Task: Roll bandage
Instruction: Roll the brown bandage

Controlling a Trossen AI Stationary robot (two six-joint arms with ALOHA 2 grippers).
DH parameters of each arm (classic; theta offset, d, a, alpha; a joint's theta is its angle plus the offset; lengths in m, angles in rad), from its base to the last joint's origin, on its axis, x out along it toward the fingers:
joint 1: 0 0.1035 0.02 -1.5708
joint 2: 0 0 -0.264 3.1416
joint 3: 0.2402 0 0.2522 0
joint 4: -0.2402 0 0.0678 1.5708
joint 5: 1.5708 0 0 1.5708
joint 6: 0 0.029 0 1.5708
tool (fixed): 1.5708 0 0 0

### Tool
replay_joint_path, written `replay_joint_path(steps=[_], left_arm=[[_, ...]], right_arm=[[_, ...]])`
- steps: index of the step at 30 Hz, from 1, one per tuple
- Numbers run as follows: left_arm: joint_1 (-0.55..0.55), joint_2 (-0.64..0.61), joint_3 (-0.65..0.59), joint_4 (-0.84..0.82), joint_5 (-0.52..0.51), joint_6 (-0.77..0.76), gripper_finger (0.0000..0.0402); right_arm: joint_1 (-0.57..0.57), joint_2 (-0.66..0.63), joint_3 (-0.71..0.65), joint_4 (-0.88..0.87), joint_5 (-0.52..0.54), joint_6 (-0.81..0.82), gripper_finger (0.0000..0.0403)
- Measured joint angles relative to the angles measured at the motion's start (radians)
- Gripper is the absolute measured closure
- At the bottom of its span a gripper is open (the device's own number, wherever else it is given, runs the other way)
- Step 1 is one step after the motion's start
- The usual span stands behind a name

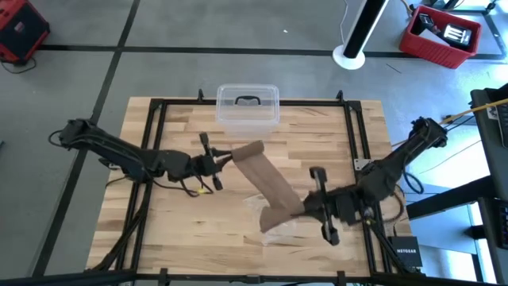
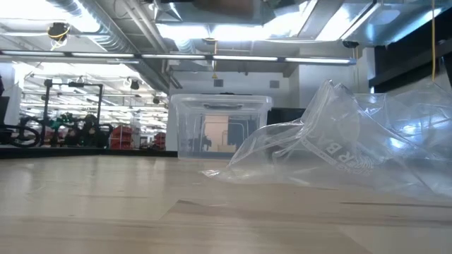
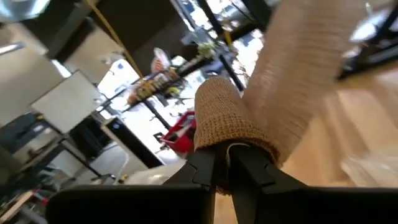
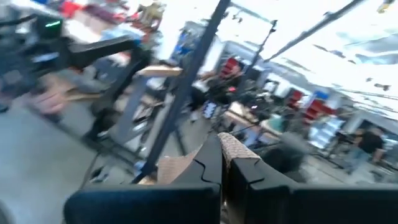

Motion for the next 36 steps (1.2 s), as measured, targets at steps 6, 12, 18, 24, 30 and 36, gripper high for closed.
replay_joint_path(steps=[6,12,18,24,30,36], left_arm=[[-0.059,0.097,0.000,-0.006,0.000,-0.018,0.0382],[-0.116,0.192,0.000,-0.007,-0.004,-0.026,0.0382],[-0.181,0.248,0.008,0.030,0.036,-0.039,0.0382],[-0.273,0.249,0.021,0.106,0.053,-0.031,0.0382],[-0.345,0.247,0.097,0.115,0.055,0.039,0.0382],[-0.382,0.247,0.182,0.104,0.058,0.123,0.0382]], right_arm=[[-0.115,0.000,0.084,0.012,0.003,0.029,0.0402],[-0.286,0.000,0.114,0.006,-0.005,0.109,0.0402],[-0.496,0.000,0.118,-0.058,-0.078,0.190,0.0402],[-0.707,0.005,0.110,-0.190,-0.204,0.284,0.0402],[-0.842,0.023,0.015,-0.175,-0.349,0.357,0.0402],[-0.890,0.065,-0.106,-0.082,-0.503,0.426,0.0402]])
